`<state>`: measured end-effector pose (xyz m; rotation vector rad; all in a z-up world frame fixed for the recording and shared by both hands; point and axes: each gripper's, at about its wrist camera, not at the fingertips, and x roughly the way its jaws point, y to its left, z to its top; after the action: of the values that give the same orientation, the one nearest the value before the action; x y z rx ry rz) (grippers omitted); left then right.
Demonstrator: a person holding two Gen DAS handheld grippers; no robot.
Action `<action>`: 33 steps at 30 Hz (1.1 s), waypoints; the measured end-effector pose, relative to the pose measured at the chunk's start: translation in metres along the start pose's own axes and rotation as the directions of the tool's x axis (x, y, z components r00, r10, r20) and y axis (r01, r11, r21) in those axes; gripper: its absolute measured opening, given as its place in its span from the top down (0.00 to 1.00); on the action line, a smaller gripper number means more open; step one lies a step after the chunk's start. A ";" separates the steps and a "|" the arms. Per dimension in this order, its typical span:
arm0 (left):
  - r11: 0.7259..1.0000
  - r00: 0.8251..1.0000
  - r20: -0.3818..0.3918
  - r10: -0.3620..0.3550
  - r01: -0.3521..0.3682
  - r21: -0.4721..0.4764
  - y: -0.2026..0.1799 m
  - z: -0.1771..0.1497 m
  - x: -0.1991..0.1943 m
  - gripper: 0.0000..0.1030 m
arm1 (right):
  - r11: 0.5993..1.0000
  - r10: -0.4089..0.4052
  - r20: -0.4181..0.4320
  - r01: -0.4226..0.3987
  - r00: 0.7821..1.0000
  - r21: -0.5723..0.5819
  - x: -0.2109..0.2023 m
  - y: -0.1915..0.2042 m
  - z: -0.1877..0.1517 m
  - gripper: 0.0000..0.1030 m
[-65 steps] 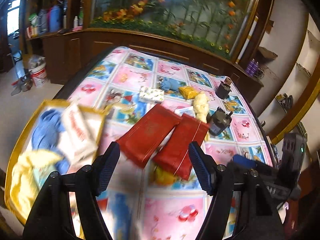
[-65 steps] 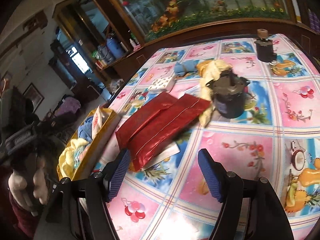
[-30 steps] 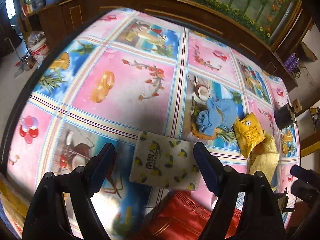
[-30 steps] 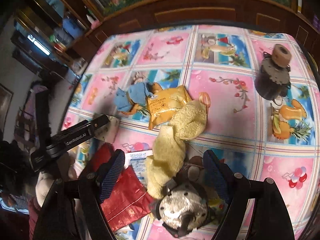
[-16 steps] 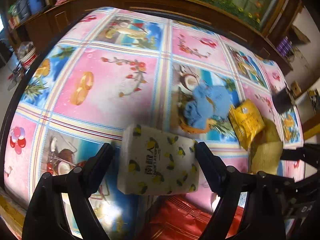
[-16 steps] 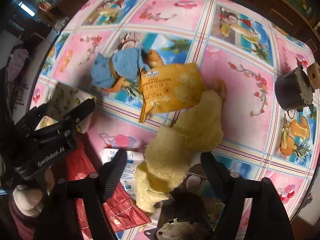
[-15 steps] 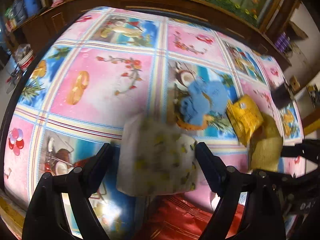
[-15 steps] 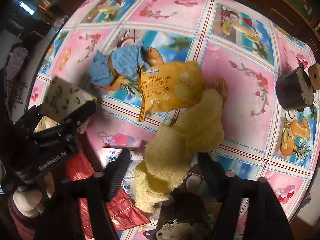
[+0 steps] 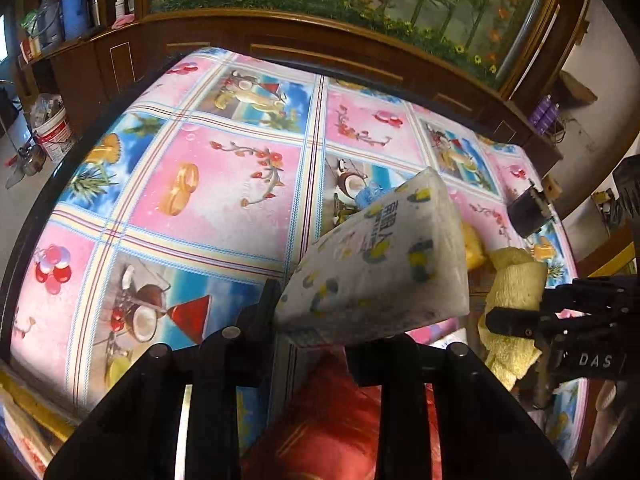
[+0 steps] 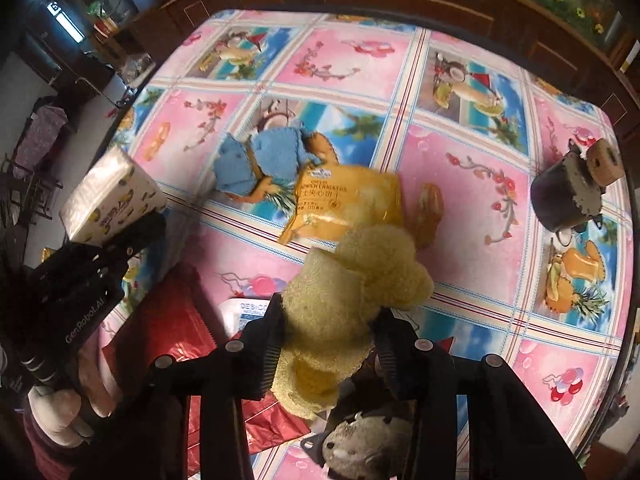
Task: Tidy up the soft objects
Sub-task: 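Carry the tissue pack with left gripper while right gripper carries the yellow cloth to the tray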
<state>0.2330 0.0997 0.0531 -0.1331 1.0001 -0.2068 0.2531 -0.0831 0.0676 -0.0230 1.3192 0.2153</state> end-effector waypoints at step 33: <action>0.990 0.957 0.288 -0.047 0.084 -0.117 0.046 -0.147 -0.216 0.75 | 0.945 0.325 0.242 -0.301 0.914 -0.130 -0.115 0.089 -0.137 0.58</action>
<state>0.0006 0.1920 0.1423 -0.3054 0.7217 -0.1784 0.0805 -0.0310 0.1530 0.1386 1.0437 0.5347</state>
